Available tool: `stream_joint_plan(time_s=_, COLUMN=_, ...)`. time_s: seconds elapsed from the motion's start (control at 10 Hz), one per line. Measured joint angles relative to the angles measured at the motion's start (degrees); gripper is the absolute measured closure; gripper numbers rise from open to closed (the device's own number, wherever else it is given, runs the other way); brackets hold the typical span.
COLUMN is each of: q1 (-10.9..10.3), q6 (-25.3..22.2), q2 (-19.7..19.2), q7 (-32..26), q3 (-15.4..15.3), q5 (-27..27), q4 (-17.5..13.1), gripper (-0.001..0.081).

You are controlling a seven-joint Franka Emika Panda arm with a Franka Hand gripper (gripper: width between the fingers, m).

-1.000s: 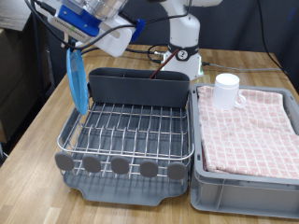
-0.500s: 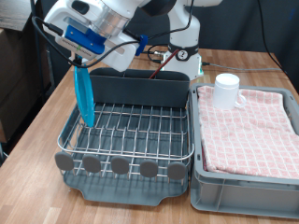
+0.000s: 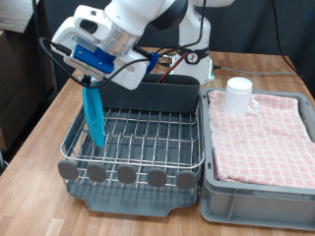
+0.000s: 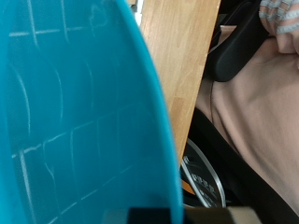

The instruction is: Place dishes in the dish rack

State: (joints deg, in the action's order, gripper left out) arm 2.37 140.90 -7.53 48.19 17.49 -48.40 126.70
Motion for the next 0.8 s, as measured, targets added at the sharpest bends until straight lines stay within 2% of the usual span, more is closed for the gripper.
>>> stream_joint_plan(time_s=0.7, q1=-0.01, q6=-0.03, q2=-1.24, q7=2.65, q3=-0.26, q5=3.71, q4=-0.10, gripper=0.0784)
stream_joint_plan(time_s=0.8, q1=-0.01, q6=-0.04, q2=-1.24, q7=2.50, q3=-0.34, q5=4.40, q4=-0.25, gripper=0.0612)
